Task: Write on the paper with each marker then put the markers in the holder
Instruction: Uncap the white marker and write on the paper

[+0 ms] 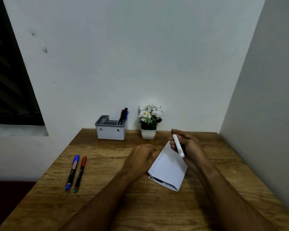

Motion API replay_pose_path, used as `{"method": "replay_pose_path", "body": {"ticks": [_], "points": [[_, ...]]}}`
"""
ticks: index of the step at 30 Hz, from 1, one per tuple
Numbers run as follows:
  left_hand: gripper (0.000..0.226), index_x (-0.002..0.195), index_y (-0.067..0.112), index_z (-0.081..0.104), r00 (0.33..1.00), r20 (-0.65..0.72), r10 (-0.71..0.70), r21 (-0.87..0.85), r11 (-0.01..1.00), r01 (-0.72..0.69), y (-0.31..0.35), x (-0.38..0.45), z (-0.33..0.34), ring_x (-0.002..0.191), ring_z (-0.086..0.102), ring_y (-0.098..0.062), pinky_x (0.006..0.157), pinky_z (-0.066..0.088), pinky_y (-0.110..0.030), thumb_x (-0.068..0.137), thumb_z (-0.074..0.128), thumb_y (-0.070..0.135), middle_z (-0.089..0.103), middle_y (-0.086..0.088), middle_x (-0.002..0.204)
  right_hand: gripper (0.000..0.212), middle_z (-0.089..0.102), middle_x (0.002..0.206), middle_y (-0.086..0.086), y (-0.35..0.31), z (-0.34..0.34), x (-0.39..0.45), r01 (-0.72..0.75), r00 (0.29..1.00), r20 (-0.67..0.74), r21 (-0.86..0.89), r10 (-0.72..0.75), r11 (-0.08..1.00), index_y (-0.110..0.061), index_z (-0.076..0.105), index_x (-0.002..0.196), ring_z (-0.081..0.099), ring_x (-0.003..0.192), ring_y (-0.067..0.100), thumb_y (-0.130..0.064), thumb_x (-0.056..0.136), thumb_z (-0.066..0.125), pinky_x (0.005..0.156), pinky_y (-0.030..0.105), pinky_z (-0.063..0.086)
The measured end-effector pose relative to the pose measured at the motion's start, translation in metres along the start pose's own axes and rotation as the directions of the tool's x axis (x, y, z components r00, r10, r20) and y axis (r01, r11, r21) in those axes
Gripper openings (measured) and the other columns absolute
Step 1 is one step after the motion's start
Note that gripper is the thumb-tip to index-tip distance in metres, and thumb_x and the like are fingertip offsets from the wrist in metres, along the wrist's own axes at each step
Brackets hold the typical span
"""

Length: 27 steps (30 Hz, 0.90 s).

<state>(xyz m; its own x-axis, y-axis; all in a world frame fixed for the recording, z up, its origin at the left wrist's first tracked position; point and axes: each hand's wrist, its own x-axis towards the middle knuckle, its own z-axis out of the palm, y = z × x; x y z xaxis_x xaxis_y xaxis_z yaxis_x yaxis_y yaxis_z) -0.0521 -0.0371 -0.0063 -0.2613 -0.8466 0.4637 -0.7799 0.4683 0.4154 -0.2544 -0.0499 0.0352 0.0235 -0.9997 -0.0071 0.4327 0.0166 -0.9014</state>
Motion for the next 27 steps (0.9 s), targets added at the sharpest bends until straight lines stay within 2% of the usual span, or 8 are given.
{"method": "replay_pose_path", "body": {"ticks": [2,4,8,11,14,19,22,27], "points": [[0.024,0.111,0.018,0.070,0.990,0.115,0.075,-0.072,0.995,-0.068,0.007,-0.002,0.004,0.097,0.063,-0.013,0.080,0.049,-0.029,0.094,0.053,0.016,0.071,0.002,0.110,0.025,0.076,0.095,0.022,-0.001,-0.004,0.002,0.001,1.000,-0.005,0.100,-0.001,0.995,0.002,0.071,0.113,0.076,0.077,0.025,0.009,0.101,0.050,0.066,0.027,0.064],[0.038,0.135,0.017,0.060,0.979,0.194,0.061,-0.035,0.998,-0.055,0.010,-0.004,0.007,0.122,0.056,-0.014,0.101,0.043,-0.026,0.098,0.052,0.018,0.061,0.001,0.136,0.024,0.077,0.098,0.023,0.001,-0.008,0.002,0.004,1.000,-0.008,0.129,-0.003,0.992,0.005,0.067,0.115,0.077,0.083,0.026,0.013,0.101,0.048,0.069,0.027,0.065],[0.048,0.149,0.015,0.043,0.936,0.352,0.028,0.081,0.995,-0.060,0.013,-0.011,0.007,0.143,0.036,-0.018,0.115,0.028,-0.030,0.102,0.047,0.018,0.040,-0.003,0.156,0.019,0.078,0.090,0.019,0.003,-0.016,-0.001,0.027,0.998,-0.062,0.025,-0.025,0.999,0.008,0.068,0.115,0.073,0.070,0.021,-0.002,0.101,0.059,0.060,0.027,0.063],[0.048,0.150,0.014,0.041,0.921,0.384,0.063,0.116,0.986,-0.117,0.012,-0.017,0.007,0.145,0.031,-0.018,0.117,0.023,-0.028,0.103,0.044,0.018,0.035,-0.003,0.159,0.019,0.079,0.090,0.015,0.004,-0.024,-0.002,0.097,0.989,-0.092,-0.201,-0.118,0.975,-0.001,0.075,0.109,0.065,0.064,0.018,-0.015,0.100,0.068,0.050,0.025,0.055],[0.049,0.150,0.014,0.040,0.915,0.386,0.115,0.112,0.979,-0.170,0.008,-0.020,0.008,0.148,0.026,-0.016,0.120,0.016,-0.027,0.102,0.044,0.020,0.032,-0.004,0.160,0.016,0.079,0.091,0.019,0.010,-0.029,-0.004,0.174,0.978,-0.047,-0.358,-0.204,0.917,0.000,0.078,0.101,0.066,0.067,0.024,-0.014,0.097,0.072,0.054,0.029,0.056],[0.051,0.155,0.018,0.030,0.911,0.392,0.132,0.095,0.978,-0.183,0.007,-0.026,0.010,0.151,0.014,-0.009,0.115,0.002,-0.018,0.105,0.038,0.025,0.020,0.001,0.164,0.009,0.077,0.082,0.021,0.018,-0.030,0.001,0.192,0.976,0.020,-0.538,-0.216,0.821,0.002,0.077,0.090,0.070,0.067,0.030,-0.005,0.091,0.074,0.059,0.037,0.058],[0.052,0.156,0.017,0.028,0.909,0.393,0.137,0.089,0.978,-0.186,0.008,-0.026,0.009,0.151,0.012,-0.009,0.112,-0.001,-0.015,0.105,0.037,0.023,0.019,0.001,0.165,0.010,0.078,0.079,0.019,0.019,-0.026,0.009,0.199,0.978,0.081,-0.640,-0.192,0.742,0.002,0.079,0.081,0.070,0.063,0.026,-0.004,0.087,0.074,0.054,0.034,0.056],[0.052,0.157,0.018,0.025,0.907,0.398,0.139,0.080,0.979,-0.185,0.008,-0.026,0.009,0.151,0.009,-0.008,0.112,-0.002,-0.014,0.106,0.036,0.025,0.015,0.002,0.165,0.014,0.077,0.072,0.014,0.020,-0.023,0.026,0.273,0.961,0.160,-0.681,-0.225,0.680,0.005,0.077,0.084,0.070,0.056,0.019,-0.008,0.090,0.075,0.051,0.027,0.053]]}}
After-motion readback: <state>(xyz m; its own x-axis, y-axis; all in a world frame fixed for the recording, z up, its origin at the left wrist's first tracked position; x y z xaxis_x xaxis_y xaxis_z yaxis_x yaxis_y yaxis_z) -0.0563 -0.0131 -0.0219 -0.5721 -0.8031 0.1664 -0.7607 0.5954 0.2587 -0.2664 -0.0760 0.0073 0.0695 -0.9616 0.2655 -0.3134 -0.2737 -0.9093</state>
